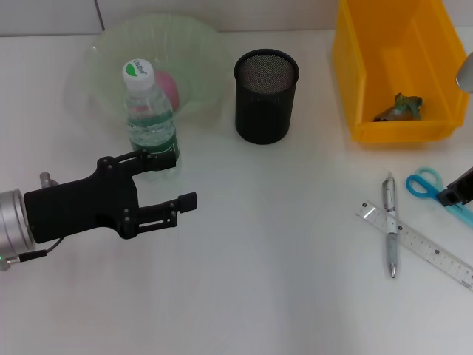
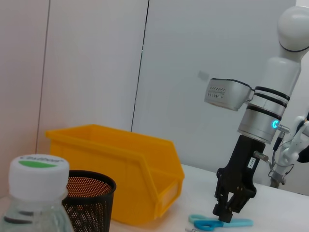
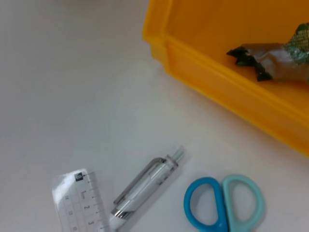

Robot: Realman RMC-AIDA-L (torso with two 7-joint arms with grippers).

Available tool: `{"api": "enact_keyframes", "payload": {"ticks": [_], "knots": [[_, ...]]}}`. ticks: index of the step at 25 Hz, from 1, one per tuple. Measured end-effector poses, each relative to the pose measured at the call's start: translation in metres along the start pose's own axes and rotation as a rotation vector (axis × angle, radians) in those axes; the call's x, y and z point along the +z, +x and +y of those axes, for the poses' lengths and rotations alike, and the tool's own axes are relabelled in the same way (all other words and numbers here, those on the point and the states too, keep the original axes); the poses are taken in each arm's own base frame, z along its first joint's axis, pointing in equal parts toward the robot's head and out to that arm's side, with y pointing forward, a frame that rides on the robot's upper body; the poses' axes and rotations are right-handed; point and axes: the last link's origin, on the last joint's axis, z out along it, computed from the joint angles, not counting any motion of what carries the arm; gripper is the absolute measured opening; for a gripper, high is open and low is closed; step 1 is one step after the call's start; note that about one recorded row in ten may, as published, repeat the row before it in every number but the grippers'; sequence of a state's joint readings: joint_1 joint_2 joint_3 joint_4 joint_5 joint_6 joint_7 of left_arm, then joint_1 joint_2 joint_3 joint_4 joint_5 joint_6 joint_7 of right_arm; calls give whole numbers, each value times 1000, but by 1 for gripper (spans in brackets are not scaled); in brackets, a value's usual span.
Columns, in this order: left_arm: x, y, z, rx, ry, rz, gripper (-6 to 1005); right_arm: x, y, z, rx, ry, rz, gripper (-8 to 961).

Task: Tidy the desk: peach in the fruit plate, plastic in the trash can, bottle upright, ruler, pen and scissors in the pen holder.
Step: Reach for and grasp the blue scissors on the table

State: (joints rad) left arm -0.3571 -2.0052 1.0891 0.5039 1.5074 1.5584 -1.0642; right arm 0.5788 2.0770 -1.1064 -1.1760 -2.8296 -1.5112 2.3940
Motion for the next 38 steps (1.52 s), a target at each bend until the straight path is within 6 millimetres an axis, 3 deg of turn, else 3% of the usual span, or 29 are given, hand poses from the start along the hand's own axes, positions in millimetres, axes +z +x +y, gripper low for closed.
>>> {"api": "enact_keyframes", "payload": {"ticks": [2,7,18,24,38], "knots": [[0,0,0,0,0,0,777,1,0,0,-3,-2,3,238],[0,0,0,0,1,1,777,-1,-1,0,-11,2,-1,216],[-1,-1,-1,-5,9,2,777,-3,1,-2,-19,15,18,232],[0,-2,-1,-8,15,-4,778,-1,1,-1,-33,14,22,371],[3,-3,-1,-9,20,-6,778,6,0,1,-40,4,32,355]]}}
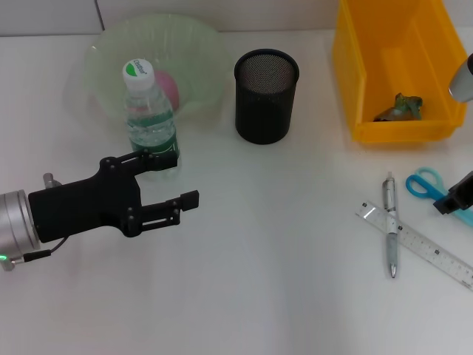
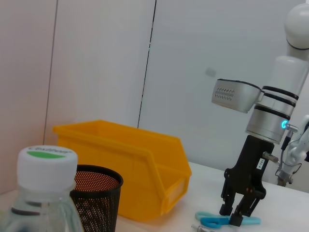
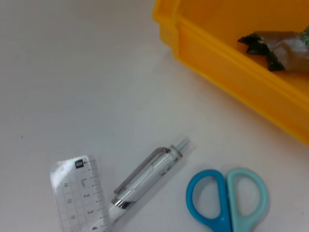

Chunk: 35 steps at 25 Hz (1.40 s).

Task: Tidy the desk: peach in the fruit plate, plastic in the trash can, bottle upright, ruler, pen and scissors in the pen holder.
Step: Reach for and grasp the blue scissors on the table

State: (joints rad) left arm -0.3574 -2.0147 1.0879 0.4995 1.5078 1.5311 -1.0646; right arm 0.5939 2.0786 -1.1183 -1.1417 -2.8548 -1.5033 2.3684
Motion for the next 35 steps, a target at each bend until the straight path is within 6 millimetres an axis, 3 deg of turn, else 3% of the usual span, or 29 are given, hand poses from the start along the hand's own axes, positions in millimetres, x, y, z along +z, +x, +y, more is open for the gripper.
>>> {"api": "enact_keyframes", "payload": {"ticks": [10,15,22,25,28,35], "knots": [[1,0,0,0,1,3,778,1,-2,1,-8,4,-3,327],[0,0,0,-4,4,4,778,0,-1,1,-5,3,-10,192],[-2,-1,1,-5,8,6,778,-18,4,2,2,-18,-77,129],[-3,-1,1,-6,8,6,778,-42,7,1,16,-69,-180,102],[-3,-1,1,-5,8,6,778,-51,10,-2,25,-66,-197,24],[-2,0,1,-3,4,7,778,-48,14,-5,21,-35,-129,85]]}}
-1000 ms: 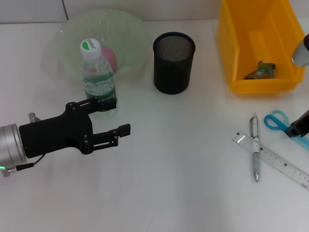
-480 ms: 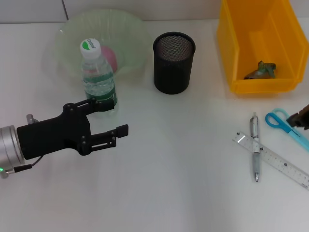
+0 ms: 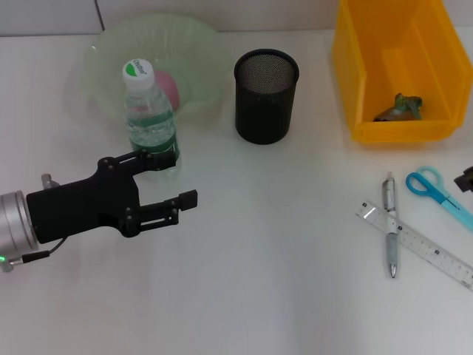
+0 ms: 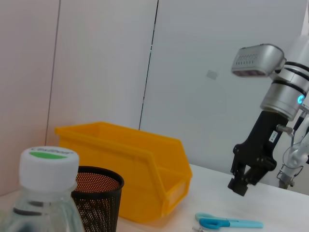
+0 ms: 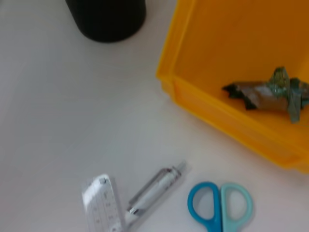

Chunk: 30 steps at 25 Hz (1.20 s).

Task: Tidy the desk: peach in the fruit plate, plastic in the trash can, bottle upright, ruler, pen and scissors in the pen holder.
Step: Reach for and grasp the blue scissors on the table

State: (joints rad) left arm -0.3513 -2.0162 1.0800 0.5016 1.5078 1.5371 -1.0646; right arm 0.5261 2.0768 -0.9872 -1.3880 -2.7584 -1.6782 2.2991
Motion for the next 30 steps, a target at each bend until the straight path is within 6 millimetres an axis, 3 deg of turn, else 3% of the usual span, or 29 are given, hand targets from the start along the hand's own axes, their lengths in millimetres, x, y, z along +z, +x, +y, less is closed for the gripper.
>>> {"api": "enact_keyframes", "payload": {"ticks": [4,16,30], "knots": [[1,0,0,0,-2,1,778,15,1,0,3,-11,33,120],[2,1,0,-5,-3,0,777,45,1,0,-7,-12,89,438],[3,0,1,-10,-4,-1,777,47,2,-2,-14,7,102,337]]}}
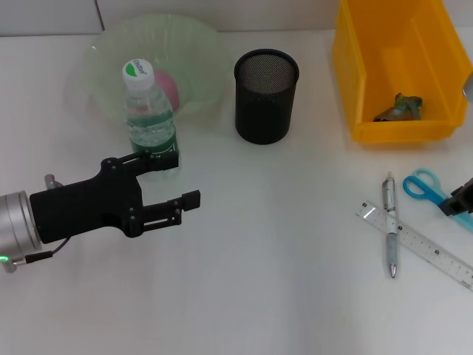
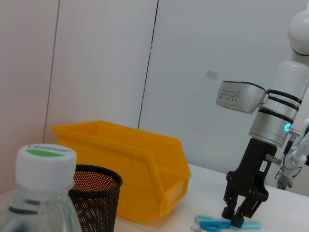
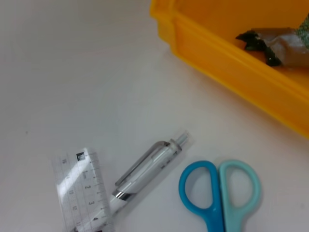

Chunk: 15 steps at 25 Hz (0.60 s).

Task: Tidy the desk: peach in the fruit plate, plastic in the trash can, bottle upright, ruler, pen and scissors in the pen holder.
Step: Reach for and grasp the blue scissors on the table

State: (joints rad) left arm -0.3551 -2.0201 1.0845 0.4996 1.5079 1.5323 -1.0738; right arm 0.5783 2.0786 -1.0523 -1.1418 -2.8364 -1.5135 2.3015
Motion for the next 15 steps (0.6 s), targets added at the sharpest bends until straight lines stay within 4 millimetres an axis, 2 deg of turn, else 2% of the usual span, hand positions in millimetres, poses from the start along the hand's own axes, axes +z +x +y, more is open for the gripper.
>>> {"api": "enact_keyframes", "payload": {"ticks": [15], "knots": [[-2,-1,0,-1,7,2,778,-2,2,-1,10,-1,-14,182]]}}
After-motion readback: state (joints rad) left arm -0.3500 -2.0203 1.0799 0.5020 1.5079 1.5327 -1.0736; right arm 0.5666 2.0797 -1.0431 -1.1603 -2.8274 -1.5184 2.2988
